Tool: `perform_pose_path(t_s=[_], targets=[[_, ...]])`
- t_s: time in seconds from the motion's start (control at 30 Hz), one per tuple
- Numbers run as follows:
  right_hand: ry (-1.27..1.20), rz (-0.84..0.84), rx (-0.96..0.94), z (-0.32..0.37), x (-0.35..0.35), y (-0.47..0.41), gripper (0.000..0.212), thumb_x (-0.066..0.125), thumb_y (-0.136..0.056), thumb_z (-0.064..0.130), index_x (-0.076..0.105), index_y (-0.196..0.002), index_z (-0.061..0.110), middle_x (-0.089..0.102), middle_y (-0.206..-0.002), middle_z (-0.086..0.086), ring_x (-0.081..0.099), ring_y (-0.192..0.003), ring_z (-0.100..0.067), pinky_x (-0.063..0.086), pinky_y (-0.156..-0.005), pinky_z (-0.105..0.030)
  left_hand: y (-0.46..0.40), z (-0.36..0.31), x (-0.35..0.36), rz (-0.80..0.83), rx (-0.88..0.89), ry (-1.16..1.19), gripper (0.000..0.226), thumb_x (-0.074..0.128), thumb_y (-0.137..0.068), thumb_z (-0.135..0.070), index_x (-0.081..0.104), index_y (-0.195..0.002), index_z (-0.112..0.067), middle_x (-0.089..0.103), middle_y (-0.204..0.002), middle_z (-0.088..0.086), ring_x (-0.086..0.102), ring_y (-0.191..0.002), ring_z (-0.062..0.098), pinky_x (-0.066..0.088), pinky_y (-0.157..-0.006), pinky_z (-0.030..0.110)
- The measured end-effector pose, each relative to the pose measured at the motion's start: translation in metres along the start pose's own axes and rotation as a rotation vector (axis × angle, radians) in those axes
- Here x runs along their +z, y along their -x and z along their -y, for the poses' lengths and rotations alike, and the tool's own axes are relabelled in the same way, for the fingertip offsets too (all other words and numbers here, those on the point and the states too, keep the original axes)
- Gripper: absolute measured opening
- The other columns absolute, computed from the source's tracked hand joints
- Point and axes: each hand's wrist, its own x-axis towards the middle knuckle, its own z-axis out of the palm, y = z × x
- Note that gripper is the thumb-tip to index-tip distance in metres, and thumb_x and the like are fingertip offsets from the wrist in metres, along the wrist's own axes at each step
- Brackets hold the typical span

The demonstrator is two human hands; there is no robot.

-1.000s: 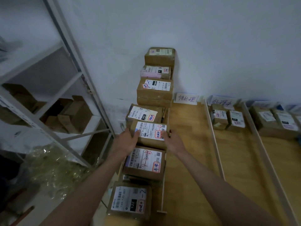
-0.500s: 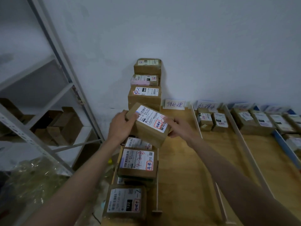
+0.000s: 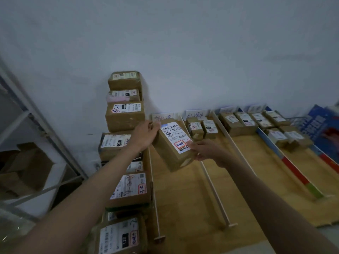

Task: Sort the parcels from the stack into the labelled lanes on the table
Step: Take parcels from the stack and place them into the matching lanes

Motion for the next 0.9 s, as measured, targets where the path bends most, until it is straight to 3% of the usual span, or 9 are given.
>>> perform_pose_path(t_s=[0.07,0.2,0.47,0.6,0.8,0.9], targets=[[-0.035,-0.053,0.057,-0.014,-0.01,0.009,0.045,0.059,-0.096,0.044,0.07,-0.107,0.002,0.072,-0.101,-0.013,0.066,-0.083,-0.018,0.057,-0.076,-0.029,-0.001,-0.006,0.019,0.03,-0.001,-0.072,0.074,0.026,-0.089,-0.074,0.055,-0.135,-0.022,0.057,-0.138,0.002,0.056,-0.122,0.024,0.045,-0.104,0.049],[-0.068,-0.196,0.177,-0.046,-0.031,0.024,0.043,0.06,-0.096,0.042,0.069,-0.1,-0.001,0.067,-0.086,-0.007,0.061,-0.071,-0.014,0.054,-0.065,-0.023,0.003,-0.02,0.06,0.091,0.068,-0.247,0.061,0.033,-0.101,-0.056,0.044,-0.146,-0.017,0.042,-0.15,0.006,0.043,-0.134,0.027,0.039,-0.104,0.041],[-0.168,-0.323,0.352,-0.113,-0.076,0.025,0.028,0.068,-0.092,0.035,0.062,-0.095,0.007,0.064,-0.093,-0.006,0.063,-0.088,-0.02,0.058,-0.08,-0.034,0.01,-0.03,0.136,0.2,0.133,-0.47,0.055,0.036,-0.1,-0.051,0.049,-0.139,-0.015,0.049,-0.138,0.007,0.048,-0.124,0.027,0.042,-0.099,0.042],[-0.149,-0.366,0.385,-0.148,-0.097,0.002,0.041,0.071,-0.088,0.04,0.067,-0.106,0.003,0.067,-0.111,-0.014,0.068,-0.095,-0.025,0.058,-0.066,-0.029,0.003,-0.031,0.167,0.203,0.133,-0.532,0.053,0.037,-0.099,-0.05,0.054,-0.134,-0.014,0.054,-0.134,0.008,0.052,-0.12,0.028,0.044,-0.099,0.041],[-0.093,-0.326,0.346,-0.186,-0.128,-0.049,0.038,0.071,-0.089,0.036,0.07,-0.107,0.002,0.071,-0.102,-0.014,0.07,-0.09,-0.028,0.061,-0.078,-0.043,-0.021,-0.041,0.214,0.168,0.041,-0.606,0.05,0.041,-0.098,-0.049,0.055,-0.132,-0.015,0.055,-0.13,0.005,0.054,-0.117,0.025,0.041,-0.1,0.038],[-0.027,-0.274,0.361,-0.205,-0.138,-0.083,0.045,0.07,-0.087,0.044,0.073,-0.1,0.001,0.073,-0.092,-0.012,0.071,-0.084,-0.028,0.059,-0.081,-0.049,-0.036,-0.044,0.237,0.15,-0.004,-0.646,0.05,0.041,-0.097,-0.049,0.054,-0.133,-0.016,0.055,-0.13,0.005,0.055,-0.115,0.024,0.04,-0.098,0.037]])
